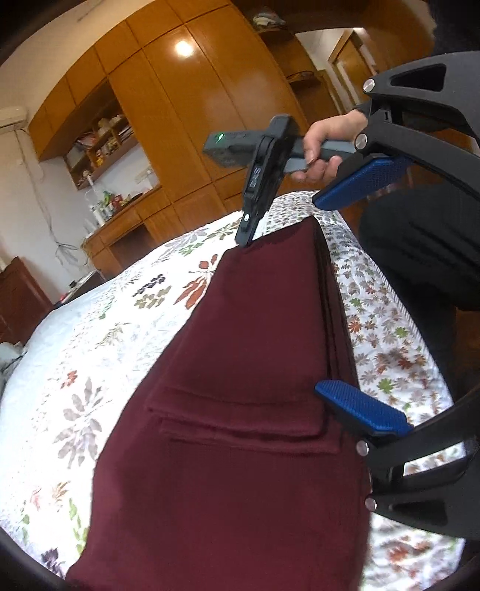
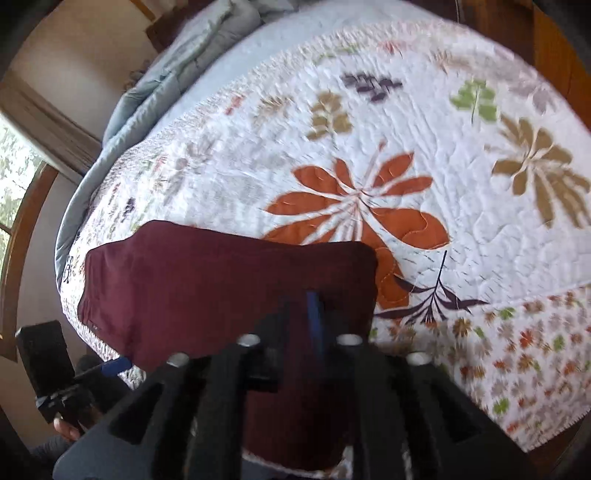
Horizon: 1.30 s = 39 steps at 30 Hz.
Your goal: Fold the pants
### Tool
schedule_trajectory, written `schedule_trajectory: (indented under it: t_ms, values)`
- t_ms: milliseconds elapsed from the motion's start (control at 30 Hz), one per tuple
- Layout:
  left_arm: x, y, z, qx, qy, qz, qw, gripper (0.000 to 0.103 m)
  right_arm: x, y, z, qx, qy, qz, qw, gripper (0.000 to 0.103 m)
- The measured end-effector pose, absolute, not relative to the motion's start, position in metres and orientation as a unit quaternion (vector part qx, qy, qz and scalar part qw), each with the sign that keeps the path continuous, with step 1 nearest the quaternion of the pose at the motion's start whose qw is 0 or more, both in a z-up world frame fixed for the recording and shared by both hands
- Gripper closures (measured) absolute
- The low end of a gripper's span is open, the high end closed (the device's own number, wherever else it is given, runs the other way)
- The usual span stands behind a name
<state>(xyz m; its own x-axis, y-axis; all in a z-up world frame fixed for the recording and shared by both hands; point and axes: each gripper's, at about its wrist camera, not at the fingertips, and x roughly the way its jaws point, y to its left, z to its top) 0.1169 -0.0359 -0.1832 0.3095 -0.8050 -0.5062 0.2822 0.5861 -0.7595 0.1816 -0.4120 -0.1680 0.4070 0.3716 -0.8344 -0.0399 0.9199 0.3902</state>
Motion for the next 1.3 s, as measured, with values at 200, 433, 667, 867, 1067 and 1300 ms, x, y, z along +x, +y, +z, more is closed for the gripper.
schedule_trajectory:
  t_ms: [200, 433, 667, 867, 1067, 1300]
  values:
    - [0.087, -0.027, -0.130, -0.187, 0.443, -0.271, 0.834, 0.009, 0.139, -0.398, -0.158, 0.157, 0.521, 0.142, 0.827, 0.075]
    - [0.057, -0.018, -0.077, -0.108, 0.403, -0.215, 0.883, 0.009, 0.134, -0.410, -0.190, 0.175, 0.568, 0.113, 0.796, 0.083]
    - [0.054, -0.004, -0.067, -0.091, 0.402, -0.196, 0.890, 0.009, 0.157, -0.364, -0.134, 0.097, 0.558, 0.157, 0.809, 0.054]
    - [0.060, 0.017, -0.076, -0.108, 0.416, -0.184, 0.884, 0.009, 0.195, -0.292, -0.104, 0.022, 0.564, 0.232, 0.792, 0.026]
    - [0.076, 0.063, -0.111, -0.196, 0.450, -0.168, 0.855, 0.009, 0.230, -0.193, -0.097, -0.078, 0.580, 0.311, 0.749, 0.017]
    - [0.087, 0.165, -0.182, -0.432, 0.450, -0.123, 0.772, 0.009, 0.268, -0.076, -0.112, -0.173, 0.599, 0.390, 0.678, 0.015]
